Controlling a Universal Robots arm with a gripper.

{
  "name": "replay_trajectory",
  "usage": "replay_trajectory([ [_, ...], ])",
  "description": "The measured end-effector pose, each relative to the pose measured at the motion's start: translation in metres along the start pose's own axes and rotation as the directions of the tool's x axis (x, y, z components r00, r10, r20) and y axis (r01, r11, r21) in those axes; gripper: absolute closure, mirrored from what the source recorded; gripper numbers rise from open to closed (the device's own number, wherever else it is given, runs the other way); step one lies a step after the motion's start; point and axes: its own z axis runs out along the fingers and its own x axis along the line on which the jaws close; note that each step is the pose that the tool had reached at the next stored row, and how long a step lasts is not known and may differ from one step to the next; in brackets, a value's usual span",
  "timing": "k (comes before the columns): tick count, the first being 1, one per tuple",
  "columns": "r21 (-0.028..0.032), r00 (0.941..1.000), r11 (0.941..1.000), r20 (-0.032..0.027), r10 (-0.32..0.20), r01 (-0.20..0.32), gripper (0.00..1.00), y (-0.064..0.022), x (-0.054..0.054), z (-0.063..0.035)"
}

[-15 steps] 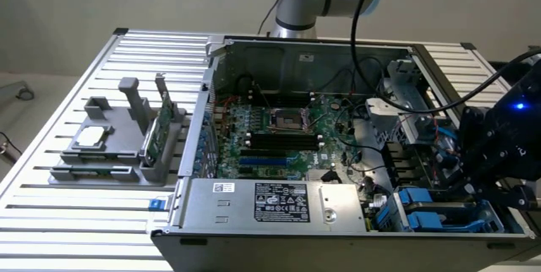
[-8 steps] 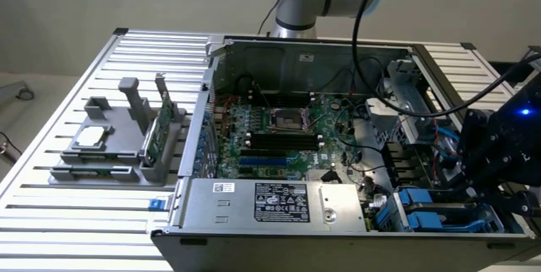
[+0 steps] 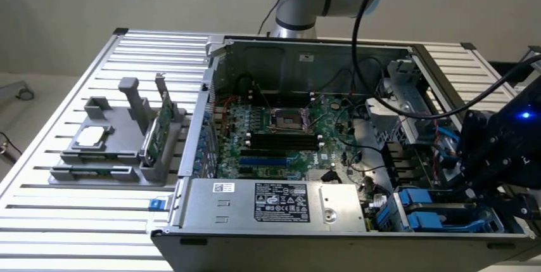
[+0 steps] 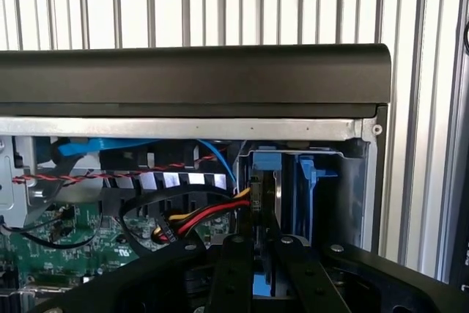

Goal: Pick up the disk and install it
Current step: 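Insert the first disk wire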

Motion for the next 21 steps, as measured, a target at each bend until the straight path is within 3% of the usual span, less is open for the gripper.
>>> replay_trajectory([
  [4,0.0007,1.0000,1.0000,-0.0047,-0.007,0.007,0.83,-0.0006,-0.0012,0.0002],
  [12,0.0018,0.9997,0.9999,-0.0232,-0.011,0.012,0.83,-0.0007,-0.0037,0.0009],
  [17,0.0042,0.9991,0.9999,-0.0402,-0.013,0.013,0.83,0.0014,-0.0055,0.0010],
  [21,0.0053,0.9983,0.9999,-0.0573,-0.014,0.014,0.83,0.0025,-0.0075,0.0015],
])
